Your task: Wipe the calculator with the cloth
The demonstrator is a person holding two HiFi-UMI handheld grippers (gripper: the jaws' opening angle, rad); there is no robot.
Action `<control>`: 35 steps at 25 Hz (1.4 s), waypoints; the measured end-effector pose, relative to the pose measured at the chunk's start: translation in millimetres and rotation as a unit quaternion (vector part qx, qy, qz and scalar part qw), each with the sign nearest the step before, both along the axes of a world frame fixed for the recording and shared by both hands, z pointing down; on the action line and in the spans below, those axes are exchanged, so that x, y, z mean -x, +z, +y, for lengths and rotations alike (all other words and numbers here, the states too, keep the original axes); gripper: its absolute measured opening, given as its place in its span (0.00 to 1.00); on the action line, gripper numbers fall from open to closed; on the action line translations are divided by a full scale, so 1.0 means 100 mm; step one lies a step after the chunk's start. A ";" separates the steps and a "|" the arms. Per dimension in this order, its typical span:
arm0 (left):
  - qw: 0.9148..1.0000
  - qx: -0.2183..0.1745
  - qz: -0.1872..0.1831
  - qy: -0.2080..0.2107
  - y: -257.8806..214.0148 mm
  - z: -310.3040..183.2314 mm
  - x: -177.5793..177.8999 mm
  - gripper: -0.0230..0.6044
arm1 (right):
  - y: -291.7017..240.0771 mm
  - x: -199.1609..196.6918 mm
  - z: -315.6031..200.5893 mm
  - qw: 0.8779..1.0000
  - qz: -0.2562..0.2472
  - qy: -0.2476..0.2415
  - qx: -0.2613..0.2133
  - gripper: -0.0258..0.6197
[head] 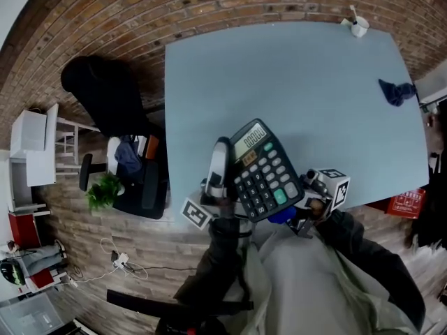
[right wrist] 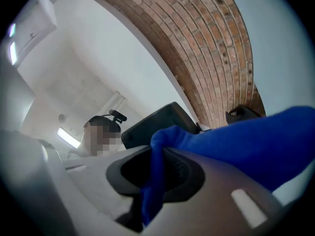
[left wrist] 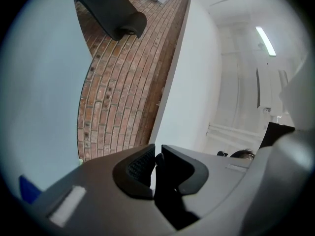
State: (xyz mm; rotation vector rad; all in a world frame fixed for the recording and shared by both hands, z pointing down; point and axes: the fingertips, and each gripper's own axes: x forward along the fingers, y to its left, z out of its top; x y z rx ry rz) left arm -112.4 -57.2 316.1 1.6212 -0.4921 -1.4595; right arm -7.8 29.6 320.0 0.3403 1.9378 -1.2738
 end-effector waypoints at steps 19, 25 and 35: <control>0.996 -0.064 -0.057 0.036 -0.17 0.16 -0.03 0.11 | -0.11 -0.51 -0.38 0.992 -0.003 0.124 -0.017 0.13; 0.993 -0.063 -0.068 0.080 -0.08 0.23 -0.31 0.11 | -0.22 -0.57 -0.70 0.986 0.010 0.160 -0.046 0.13; 0.989 -0.064 -0.074 0.108 -0.08 0.24 -0.48 0.11 | 0.23 -0.08 -0.63 0.996 0.036 0.070 0.035 0.13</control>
